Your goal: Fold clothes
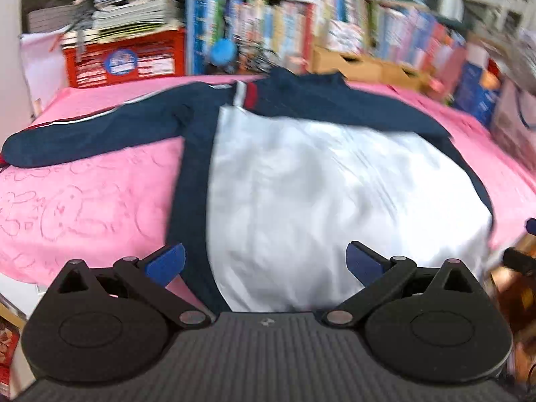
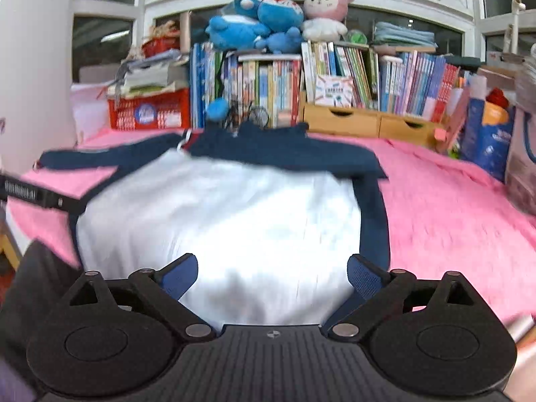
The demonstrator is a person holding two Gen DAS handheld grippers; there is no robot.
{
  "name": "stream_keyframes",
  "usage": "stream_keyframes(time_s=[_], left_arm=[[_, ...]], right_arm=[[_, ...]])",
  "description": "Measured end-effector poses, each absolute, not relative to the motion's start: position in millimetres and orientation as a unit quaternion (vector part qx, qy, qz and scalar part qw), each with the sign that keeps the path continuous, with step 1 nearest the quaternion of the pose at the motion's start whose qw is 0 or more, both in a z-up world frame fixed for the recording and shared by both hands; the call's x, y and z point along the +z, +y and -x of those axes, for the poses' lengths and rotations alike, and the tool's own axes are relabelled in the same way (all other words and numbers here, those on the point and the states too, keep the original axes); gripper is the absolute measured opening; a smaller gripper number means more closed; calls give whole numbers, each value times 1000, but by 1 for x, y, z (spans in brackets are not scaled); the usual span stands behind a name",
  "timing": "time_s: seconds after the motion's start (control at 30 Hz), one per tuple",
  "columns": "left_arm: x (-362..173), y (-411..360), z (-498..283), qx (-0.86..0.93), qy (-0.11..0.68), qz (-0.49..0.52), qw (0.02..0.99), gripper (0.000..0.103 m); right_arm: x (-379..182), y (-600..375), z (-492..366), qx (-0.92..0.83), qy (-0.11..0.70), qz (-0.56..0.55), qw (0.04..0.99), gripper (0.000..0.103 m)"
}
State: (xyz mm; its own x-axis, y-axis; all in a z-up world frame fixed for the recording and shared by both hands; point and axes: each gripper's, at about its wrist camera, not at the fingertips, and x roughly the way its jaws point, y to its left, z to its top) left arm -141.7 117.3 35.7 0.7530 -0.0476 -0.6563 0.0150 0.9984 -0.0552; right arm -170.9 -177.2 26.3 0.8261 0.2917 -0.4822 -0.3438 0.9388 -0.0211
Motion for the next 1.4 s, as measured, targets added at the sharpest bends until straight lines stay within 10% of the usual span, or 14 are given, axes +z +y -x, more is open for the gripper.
stream_keyframes(time_s=[0.93, 1.4], left_arm=[[12, 96, 150, -24, 390, -6, 921, 103], [4, 399, 62, 305, 248, 283, 875, 103]], right_arm=[[-11, -150, 186, 191, 284, 97, 934, 103], [13, -112, 113, 169, 177, 66, 967, 103]])
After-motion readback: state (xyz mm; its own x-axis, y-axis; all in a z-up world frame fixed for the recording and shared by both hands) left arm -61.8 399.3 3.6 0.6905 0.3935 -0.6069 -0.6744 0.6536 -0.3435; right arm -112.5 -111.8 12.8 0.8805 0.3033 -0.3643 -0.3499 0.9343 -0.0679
